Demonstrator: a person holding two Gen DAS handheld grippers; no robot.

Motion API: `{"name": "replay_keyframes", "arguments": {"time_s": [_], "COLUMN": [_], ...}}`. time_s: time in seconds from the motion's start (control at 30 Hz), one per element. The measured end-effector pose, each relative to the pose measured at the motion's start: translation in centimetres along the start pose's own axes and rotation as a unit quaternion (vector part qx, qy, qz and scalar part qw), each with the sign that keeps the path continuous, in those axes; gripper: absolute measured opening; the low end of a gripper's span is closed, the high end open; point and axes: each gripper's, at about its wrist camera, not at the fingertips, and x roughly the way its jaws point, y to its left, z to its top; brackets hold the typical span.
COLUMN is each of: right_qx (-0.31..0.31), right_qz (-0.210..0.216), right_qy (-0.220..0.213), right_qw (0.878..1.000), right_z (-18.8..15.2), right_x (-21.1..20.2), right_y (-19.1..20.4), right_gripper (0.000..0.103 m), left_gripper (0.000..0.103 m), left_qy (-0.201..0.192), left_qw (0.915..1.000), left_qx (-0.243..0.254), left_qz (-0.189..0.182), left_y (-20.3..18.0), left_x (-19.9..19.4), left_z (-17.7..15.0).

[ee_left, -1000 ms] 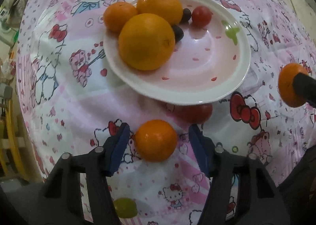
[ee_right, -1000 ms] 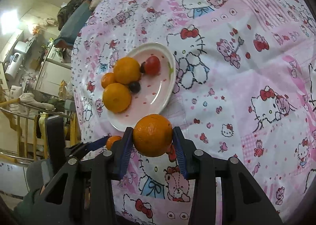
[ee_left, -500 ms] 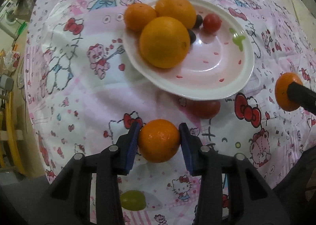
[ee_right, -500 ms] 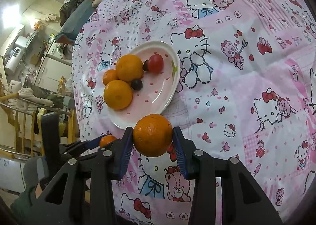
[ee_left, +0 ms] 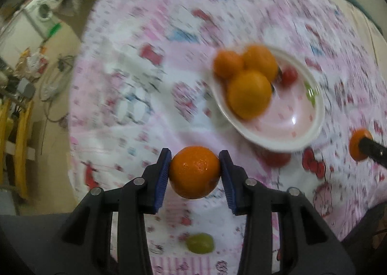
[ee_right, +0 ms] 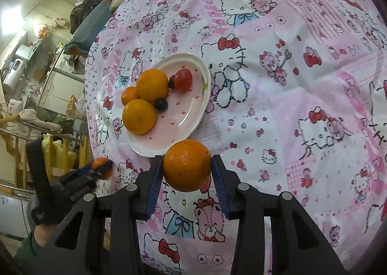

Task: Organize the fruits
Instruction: 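Carry both held mandarins over the plate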

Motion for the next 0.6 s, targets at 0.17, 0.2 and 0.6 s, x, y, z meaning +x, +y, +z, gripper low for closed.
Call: {"name": "replay_keyframes", "arguments": {"time_s": [0.17,0.2,0.6], "right_qx": [0.018,0.017,-0.027], "right_qz": [0.004,0.002,0.031], "right_qy": [-0.032,-0.036,-0.088], "right_qw": [0.999,0.999,0.995], "right_z": [0.9,1.1,3.7], "right_x": [-2.2,-2.5,-5.1], "right_y": [-1.1,-1.1,0.8], "right_gripper": [0.042,0.042,0.042], "left_gripper": [0.036,0.036,0.036], "left_qy": [-0.011,-0.019,-0.08], "left_qw": [0.9994,0.9993,0.9957], "left_qx": [-0.019,-0.019,0.021], "left_qz": [-0.025,-0.028,-0.042], "left_y": [1.0,1.0,-1.2], "left_x": [-1.3,-1.8,-5.4], "left_z": [1.3,1.5,4.9]}}
